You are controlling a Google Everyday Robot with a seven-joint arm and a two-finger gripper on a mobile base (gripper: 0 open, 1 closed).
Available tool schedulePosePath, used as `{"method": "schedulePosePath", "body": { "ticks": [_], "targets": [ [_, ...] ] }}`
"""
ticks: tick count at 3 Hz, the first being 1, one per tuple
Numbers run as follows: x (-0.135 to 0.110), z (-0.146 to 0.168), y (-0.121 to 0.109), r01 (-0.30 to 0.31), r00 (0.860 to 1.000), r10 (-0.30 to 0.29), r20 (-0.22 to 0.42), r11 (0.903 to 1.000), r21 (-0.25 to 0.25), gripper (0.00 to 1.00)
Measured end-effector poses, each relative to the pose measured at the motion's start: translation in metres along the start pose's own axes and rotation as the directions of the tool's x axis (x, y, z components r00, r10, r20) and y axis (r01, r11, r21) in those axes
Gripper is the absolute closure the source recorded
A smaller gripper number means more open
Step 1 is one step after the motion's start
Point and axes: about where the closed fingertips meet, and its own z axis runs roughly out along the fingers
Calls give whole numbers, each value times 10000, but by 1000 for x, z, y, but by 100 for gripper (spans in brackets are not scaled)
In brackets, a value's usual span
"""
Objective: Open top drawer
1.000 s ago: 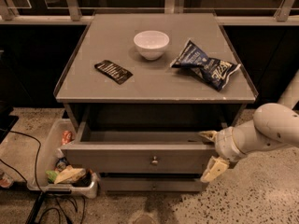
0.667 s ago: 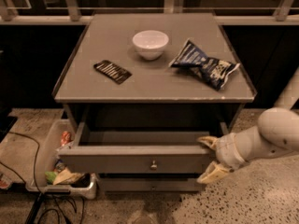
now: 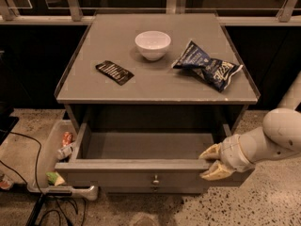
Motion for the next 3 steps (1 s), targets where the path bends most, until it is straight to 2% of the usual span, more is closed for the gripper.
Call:
{"method": "schedulePosePath", "body": {
  "ticks": [1,2,3],
  "targets": [
    [14,-8,28,-129,9999,129,14,9999,-40,100],
    [12,-7,27,-129,9999,129,14,9999,-40,82],
    [12,-7,27,-129,9999,129,14,9999,-41,59]
  ]
}}
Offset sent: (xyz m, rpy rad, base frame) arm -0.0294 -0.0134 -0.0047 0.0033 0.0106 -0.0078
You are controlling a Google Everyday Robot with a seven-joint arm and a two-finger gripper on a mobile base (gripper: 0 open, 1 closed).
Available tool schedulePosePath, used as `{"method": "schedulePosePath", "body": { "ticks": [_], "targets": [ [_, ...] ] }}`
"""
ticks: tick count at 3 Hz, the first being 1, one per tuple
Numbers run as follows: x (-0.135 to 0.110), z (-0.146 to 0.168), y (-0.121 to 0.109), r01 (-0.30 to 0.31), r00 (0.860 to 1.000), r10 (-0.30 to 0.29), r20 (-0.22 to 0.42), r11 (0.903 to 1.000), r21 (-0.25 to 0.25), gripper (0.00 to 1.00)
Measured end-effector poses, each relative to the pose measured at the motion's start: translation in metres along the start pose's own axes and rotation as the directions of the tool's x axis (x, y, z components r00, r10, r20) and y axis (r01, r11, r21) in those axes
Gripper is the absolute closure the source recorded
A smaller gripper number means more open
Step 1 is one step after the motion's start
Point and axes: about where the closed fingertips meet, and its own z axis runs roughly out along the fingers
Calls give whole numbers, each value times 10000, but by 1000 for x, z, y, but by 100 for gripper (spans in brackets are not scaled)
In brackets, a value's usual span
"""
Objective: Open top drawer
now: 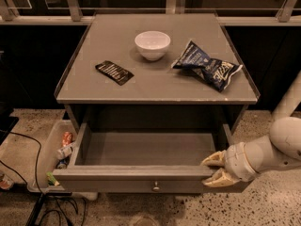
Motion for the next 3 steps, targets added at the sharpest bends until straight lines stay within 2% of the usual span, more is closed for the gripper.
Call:
{"method": "schedulePosePath", "body": {
  "ticks": [1,2,3],
  "targets": [
    [0,0,0,0,10000,0,0,10000,-1,35],
    [5,-1,4,90,9992,-82,386,9997,-218,12],
    [15,-10,27,327,9966,-287,775,9982,-504,13]
  ]
}}
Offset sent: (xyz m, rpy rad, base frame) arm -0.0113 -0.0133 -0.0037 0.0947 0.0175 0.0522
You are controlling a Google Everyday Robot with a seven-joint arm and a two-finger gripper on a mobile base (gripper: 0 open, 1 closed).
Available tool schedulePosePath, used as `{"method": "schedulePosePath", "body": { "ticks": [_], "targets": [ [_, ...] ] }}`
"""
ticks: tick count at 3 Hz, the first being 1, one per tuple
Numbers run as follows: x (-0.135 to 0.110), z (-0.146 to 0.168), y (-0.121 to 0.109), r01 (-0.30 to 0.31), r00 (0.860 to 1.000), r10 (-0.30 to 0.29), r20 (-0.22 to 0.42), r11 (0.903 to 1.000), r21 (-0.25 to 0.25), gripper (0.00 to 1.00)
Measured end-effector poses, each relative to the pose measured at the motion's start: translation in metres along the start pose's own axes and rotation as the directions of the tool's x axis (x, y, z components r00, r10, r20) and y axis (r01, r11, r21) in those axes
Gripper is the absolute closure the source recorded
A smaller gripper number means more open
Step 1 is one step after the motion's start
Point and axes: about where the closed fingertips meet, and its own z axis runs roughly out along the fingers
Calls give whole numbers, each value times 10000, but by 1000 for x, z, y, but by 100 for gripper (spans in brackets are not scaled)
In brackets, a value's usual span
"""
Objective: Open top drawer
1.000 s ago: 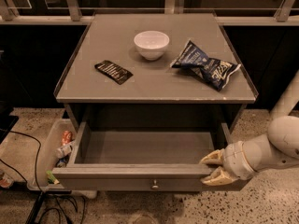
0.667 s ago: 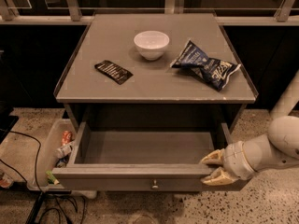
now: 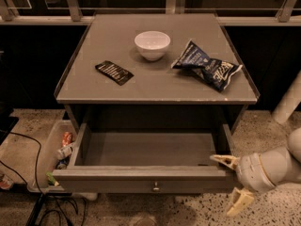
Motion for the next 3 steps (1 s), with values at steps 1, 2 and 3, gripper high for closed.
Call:
{"method": "schedulePosePath", "body": {
  "ticks": [1,2,3],
  "targets": [
    [9,-11,33,105,9998,-102,167,9998,-144,37],
    [5,-16,32,105,9998,-103,167,9998,-145,61],
    [4,-19,30,106,9998,-104,169,9998,-146,84]
  ]
}}
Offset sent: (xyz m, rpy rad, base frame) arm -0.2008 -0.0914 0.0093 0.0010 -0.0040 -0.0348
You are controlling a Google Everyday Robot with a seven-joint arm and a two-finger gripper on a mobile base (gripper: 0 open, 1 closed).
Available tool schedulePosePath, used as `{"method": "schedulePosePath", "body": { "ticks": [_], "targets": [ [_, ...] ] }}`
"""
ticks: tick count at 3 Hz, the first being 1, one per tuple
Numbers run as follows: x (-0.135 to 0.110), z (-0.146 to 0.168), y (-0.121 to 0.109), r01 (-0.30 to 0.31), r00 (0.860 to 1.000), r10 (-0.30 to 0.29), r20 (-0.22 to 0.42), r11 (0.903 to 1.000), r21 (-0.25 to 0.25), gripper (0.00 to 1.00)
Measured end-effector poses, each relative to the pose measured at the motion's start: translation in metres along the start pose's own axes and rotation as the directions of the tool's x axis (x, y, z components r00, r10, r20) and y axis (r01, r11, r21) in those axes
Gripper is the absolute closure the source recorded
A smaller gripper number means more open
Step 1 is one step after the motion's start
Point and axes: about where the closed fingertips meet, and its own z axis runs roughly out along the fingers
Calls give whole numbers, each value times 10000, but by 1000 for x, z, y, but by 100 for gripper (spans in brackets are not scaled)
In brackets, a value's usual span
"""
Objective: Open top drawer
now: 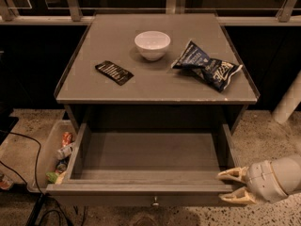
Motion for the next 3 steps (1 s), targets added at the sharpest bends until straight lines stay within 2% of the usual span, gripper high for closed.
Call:
{"method": "schedulePosePath", "body": {
  "ticks": [1,2,3],
  "targets": [
    [3,-2,13,-60,10000,60,-16,10000,19,100],
    [3,-3,13,-60,10000,60,-16,10000,19,82],
    [3,-3,13,-60,10000,60,-16,10000,18,59]
  ]
}}
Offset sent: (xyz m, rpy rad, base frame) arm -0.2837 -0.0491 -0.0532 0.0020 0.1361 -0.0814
